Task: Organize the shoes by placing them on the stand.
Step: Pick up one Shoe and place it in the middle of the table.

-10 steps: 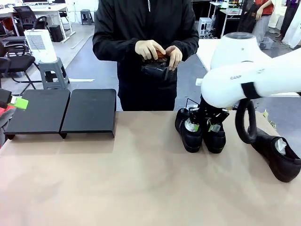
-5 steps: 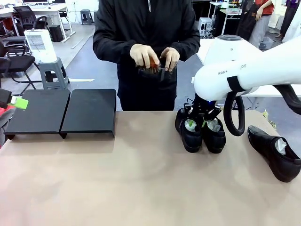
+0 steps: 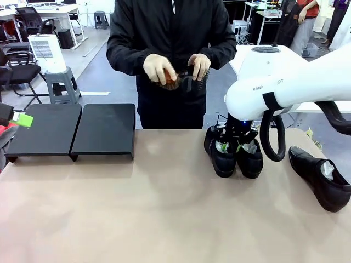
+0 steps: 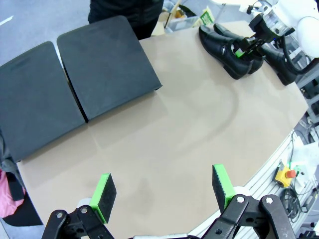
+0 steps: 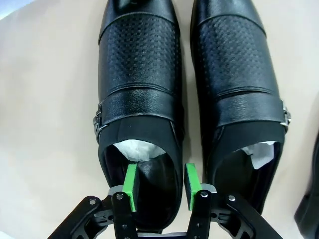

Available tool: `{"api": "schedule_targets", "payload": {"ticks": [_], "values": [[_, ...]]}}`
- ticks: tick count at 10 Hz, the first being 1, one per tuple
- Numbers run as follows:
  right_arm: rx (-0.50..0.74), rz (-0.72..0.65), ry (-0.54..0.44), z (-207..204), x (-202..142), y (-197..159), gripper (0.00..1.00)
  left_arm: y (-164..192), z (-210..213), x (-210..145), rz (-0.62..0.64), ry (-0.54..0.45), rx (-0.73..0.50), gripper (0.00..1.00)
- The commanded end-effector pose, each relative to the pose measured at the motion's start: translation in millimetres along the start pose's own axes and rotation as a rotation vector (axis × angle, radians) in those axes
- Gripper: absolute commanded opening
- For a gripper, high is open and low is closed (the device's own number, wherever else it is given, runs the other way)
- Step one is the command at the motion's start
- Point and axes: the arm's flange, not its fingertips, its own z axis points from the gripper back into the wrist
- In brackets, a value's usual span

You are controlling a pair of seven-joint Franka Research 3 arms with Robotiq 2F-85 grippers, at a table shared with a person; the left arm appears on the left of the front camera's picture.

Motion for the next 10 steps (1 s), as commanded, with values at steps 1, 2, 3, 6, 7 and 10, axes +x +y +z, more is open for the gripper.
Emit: {"api": "schedule_targets", "payload": {"ticks": [1, 2, 3, 6, 7, 10], "values": [[-0.021, -0.009, 0.011, -4, 6, 11, 0.5, 1, -1, 0, -0.009, -0.011, -0.017, 1.0], [-0.037, -0.011, 0.005, -8, 7, 12, 0.5, 1, -1, 0, -0.009, -0.011, -0.017, 1.0], [-0.032, 0.003, 0.0, -8, 6, 12, 0.5, 1, -1, 0, -0.009, -0.011, -0.017, 1.0], [-0.058, 0.028, -0.009, -9, 3, 10, 0.07, 1, -1, 0, -0.009, -0.011, -0.017, 1.0], [-0.08, 0.035, 0.0, -11, 4, 11, 0.0, 1, -1, 0, -0.009, -0.011, -0.017, 1.0], [-0.099, 0.064, 0.026, -17, 1, 17, 0.0, 1, -1, 0, -0.009, -0.011, -0.017, 1.0]]}}
